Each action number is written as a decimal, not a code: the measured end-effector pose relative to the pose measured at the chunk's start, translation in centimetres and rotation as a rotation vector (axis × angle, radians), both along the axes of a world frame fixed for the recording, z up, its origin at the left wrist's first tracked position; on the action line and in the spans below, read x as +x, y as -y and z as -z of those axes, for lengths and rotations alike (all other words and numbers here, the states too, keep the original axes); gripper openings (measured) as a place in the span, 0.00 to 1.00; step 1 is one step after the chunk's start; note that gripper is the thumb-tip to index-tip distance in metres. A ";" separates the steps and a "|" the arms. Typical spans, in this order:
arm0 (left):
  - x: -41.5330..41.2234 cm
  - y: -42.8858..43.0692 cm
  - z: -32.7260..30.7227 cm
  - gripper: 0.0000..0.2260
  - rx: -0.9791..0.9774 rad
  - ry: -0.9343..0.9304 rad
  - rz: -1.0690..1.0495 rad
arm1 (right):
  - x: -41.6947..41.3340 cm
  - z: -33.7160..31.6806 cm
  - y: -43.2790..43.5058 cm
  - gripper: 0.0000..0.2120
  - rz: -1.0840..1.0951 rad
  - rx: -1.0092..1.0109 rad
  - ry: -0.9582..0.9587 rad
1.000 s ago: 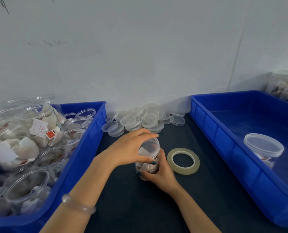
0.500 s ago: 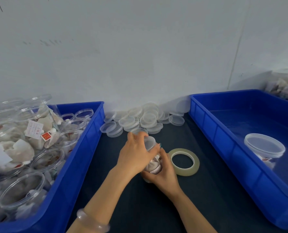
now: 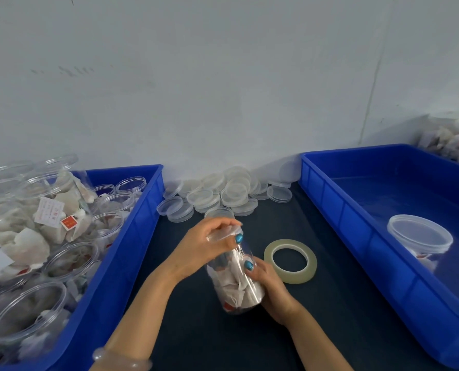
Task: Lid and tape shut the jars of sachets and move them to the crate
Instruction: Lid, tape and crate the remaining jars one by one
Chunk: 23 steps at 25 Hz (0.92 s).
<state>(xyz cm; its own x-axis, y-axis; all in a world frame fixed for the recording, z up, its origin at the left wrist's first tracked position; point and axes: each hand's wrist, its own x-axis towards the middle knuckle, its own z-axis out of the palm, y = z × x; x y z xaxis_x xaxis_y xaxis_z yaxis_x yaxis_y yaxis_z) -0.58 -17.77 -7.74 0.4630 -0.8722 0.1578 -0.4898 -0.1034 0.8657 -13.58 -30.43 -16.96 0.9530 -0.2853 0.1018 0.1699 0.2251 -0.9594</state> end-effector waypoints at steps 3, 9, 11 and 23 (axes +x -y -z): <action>0.1 -0.3 0.4 0.20 -0.016 0.011 -0.002 | -0.1 -0.1 0.1 0.48 -0.070 -0.019 0.005; 0.5 -1.2 0.3 0.23 -0.057 0.081 -0.010 | -0.4 -0.1 -0.5 0.26 0.084 -0.245 -0.046; 0.8 -1.4 0.6 0.25 -0.054 0.213 -0.083 | -0.9 0.3 0.2 0.16 0.320 -0.444 -0.022; 0.0 0.6 2.1 0.28 -0.036 0.788 -0.165 | -5.2 1.2 5.7 0.14 0.462 -1.295 -0.395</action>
